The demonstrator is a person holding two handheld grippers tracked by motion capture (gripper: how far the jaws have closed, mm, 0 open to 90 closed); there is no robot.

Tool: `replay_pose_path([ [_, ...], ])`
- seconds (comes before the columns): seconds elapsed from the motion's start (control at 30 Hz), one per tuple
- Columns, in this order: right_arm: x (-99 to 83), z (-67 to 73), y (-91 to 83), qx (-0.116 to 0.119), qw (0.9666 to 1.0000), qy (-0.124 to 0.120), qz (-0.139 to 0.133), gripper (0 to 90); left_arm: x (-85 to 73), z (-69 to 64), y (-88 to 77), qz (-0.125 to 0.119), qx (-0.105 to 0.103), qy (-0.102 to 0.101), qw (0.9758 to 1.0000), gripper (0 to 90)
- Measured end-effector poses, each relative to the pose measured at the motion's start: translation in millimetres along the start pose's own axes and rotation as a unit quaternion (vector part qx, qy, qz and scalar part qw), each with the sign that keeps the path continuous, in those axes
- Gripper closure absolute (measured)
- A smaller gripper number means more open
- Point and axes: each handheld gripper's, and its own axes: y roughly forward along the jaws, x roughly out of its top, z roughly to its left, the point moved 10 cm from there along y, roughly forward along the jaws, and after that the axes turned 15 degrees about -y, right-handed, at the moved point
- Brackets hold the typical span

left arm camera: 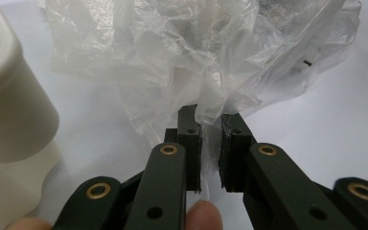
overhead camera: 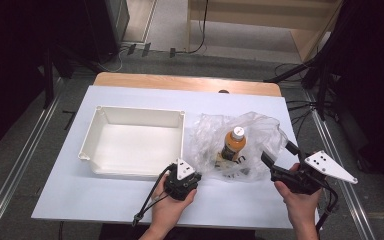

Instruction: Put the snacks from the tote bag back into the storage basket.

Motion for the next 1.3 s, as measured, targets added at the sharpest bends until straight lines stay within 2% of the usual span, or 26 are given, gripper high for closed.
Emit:
replay_pose_path([
  [0.03, 1.7, -0.9, 1.0, 0.0, 1.0, 0.001, -0.005, 25.3, -0.2, -0.2, 0.2, 0.0, 0.001, 0.001, 1.0, 82.4],
  [0.1, 2.5, -7.5, 3.9, -0.018, 0.9995, 0.019, -0.019, 50.8, -0.5, 0.1, 0.0, 0.002, 0.004, 0.004, 1.0, 82.5],
  [0.13, 2.5, -7.5, 3.9, -0.018, 0.9995, 0.019, -0.019, 50.8, -0.6, 0.0, 0.0, 0.002, 0.003, 0.005, 1.0, 82.5],
  [0.17, 2.0, -10.1, 5.3, -0.026, 0.9992, 0.023, -0.019, 57.8, -0.6, 0.0, 0.1, 0.002, 0.003, 0.006, 1.0, 82.5],
  [0.2, 1.5, -12.7, 6.7, -0.038, 0.9989, 0.022, -0.017, 67.3, -0.7, -0.2, 0.1, 0.002, 0.003, 0.006, 1.0, 82.6],
  [0.23, -2.3, -17.4, 12.0, -0.065, 0.9978, 0.017, 0.005, 82.7, -0.7, -0.4, 0.2, 0.001, 0.004, 0.006, 1.0, 82.7],
  [0.27, -2.3, -17.4, 12.0, -0.065, 0.9978, 0.017, 0.005, 82.7, -0.7, -0.4, 0.2, 0.001, 0.004, 0.006, 1.0, 82.7],
  [0.33, -13.7, -20.3, 24.0, -0.076, 0.9963, 0.017, 0.035, 90.0, -0.8, -0.4, 0.2, 0.001, 0.004, 0.008, 1.0, 82.8],
  [0.37, -13.7, -20.3, 24.0, -0.076, 0.9963, 0.017, 0.035, 90.0, -0.8, -0.7, 0.3, 0.001, 0.004, 0.008, 1.0, 82.8],
  [0.43, -29.4, -18.1, 37.8, -0.063, 0.9957, 0.027, 0.062, 90.0, -1.0, -0.8, 0.2, 0.001, 0.004, 0.008, 1.0, 82.8],
  [0.5, -56.0, -13.2, 55.8, -0.045, 0.9922, 0.031, 0.112, 90.0, -1.2, -0.5, 0.0, 0.003, 0.004, 0.009, 1.0, 82.9],
  [0.53, -56.0, -13.2, 55.8, -0.045, 0.9922, 0.031, 0.112, 90.0, -1.2, -0.5, 0.0, 0.003, 0.004, 0.009, 1.0, 82.9],
  [0.57, -66.6, -11.3, 61.6, -0.038, 0.9902, 0.035, 0.13, 90.0, -1.2, -0.6, 0.0, 0.002, 0.003, 0.009, 1.0, 82.9],
  [0.67, -99.7, -7.9, 74.4, -0.021, 0.98, 0.045, 0.193, 90.0, -1.2, -0.5, 0.0, 0.003, 0.003, 0.008, 1.0, 82.9],
  [0.7, -109.3, -7.6, 76.7, -0.018, 0.976, 0.05, 0.211, 90.0, -1.2, -0.4, -0.1, 0.003, 0.003, 0.008, 1.0, 82.9],
  [0.77, -131.0, -7.3, 79.4, -0.006, 0.9649, 0.066, 0.254, 90.0, -1.3, -0.5, -0.1, 0.003, 0.003, 0.008, 1.0, 82.8],
  [0.8, -131.0, -7.3, 79.4, -0.006, 0.9649, 0.066, 0.254, 90.0, -1.4, -0.6, -0.1, 0.003, 0.002, 0.007, 1.0, 82.8],
  [0.87, -135.1, -7.7, 78.9, -0.004, 0.96, 0.077, 0.269, 90.0, -1.2, -0.6, -0.1, 0.002, 0.002, 0.007, 1.0, 82.8],
  [0.9, -138.7, -7.7, 78.3, -0.002, 0.9557, 0.077, 0.284, 90.0, -1.4, -0.5, -0.1, 0.003, 0.003, 0.006, 1.0, 82.7],
  [0.93, -140.2, -6.6, 78.5, 0.002, 0.9542, 0.081, 0.288, 90.0, -1.5, -0.5, -0.1, 0.003, 0.002, 0.007, 1.0, 82.7],
  [1.0, -140.2, -6.8, 77.2, 0.005, 0.9533, 0.088, 0.289, 90.0, -1.6, -0.4, 0.0, 0.004, 0.003, 0.006, 1.0, 82.6],
  [1.03, -139.9, -6.6, 76.8, 0.006, 0.9546, 0.086, 0.285, 87.7, -1.6, -0.3, -0.1, 0.004, 0.003, 0.006, 1.0, 82.6],
  [1.13, -132.3, -1.9, 73.9, 0.021, 0.9636, 0.077, 0.255, 69.0, -1.6, -0.1, 0.0, 0.004, 0.003, 0.006, 1.0, 82.7],
  [1.17, -123.9, 0.0, 67.7, 0.025, 0.9704, 0.07, 0.23, 57.9, -1.5, 0.0, 0.1, 0.004, 0.004, 0.005, 1.0, 82.7],
  [1.23, -121.5, -0.3, 64.9, 0.022, 0.9718, 0.068, 0.225, 54.5, -1.5, 0.0, 0.2, 0.004, 0.004, 0.006, 1.0, 82.7],
  [1.3, -115.1, -0.9, 57.2, 0.019, 0.9756, 0.067, 0.208, 49.4, -1.4, -0.2, 0.4, 0.003, 0.004, 0.006, 1.0, 82.6],
])
